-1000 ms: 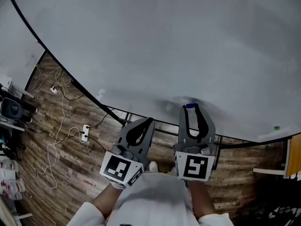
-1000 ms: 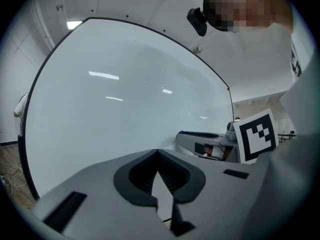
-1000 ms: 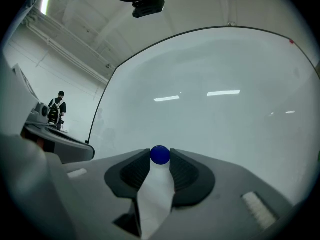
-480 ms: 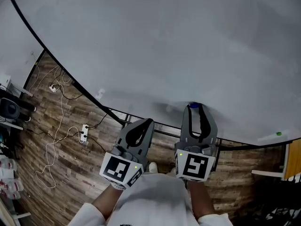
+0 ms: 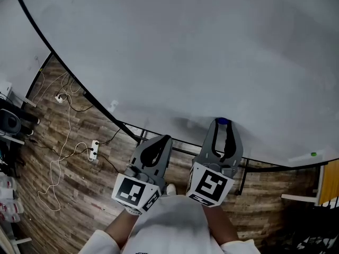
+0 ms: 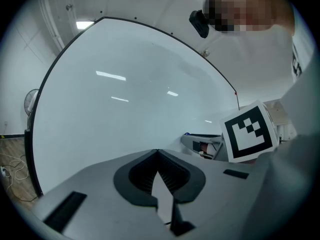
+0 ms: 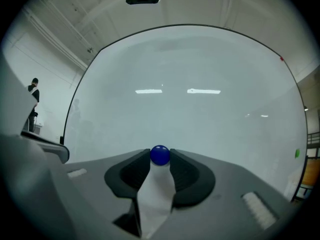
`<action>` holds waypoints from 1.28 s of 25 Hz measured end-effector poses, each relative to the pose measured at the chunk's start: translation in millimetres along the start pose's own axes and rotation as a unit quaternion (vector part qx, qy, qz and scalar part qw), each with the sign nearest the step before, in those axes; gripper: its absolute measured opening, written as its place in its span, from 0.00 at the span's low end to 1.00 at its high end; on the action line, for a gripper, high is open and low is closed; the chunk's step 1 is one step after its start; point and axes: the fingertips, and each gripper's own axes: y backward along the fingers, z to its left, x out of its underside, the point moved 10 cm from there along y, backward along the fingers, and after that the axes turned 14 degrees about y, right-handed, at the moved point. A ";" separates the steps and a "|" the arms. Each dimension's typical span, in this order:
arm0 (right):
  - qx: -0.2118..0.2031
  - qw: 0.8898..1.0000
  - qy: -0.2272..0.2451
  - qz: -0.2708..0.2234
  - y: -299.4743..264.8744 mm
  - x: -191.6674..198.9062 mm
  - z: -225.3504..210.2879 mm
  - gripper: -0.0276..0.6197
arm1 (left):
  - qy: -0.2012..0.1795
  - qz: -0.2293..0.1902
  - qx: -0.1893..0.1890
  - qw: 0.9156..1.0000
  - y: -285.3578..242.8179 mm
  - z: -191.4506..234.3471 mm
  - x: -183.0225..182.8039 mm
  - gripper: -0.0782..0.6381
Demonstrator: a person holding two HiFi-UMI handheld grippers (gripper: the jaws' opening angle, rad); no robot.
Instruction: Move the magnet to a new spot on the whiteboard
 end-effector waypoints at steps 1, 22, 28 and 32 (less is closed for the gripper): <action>0.008 1.000 -0.007 0.003 -0.8 -0.5 1.0 0.25 | 0.001 -0.002 -0.003 1.000 1.4 1.2 -0.1 0.12; -0.034 0.998 -0.052 -0.008 15.4 6.6 -4.9 0.25 | 0.001 -0.022 -0.011 1.000 34.2 -13.1 0.8 0.12; -0.051 0.997 -0.056 -0.025 33.1 1.5 -11.5 0.25 | -0.001 -0.027 -0.011 1.000 46.4 -27.7 1.5 0.12; -0.081 0.994 -0.062 -0.035 45.0 5.0 -13.8 0.21 | 0.001 -0.025 -0.010 1.000 52.8 -35.1 8.4 0.12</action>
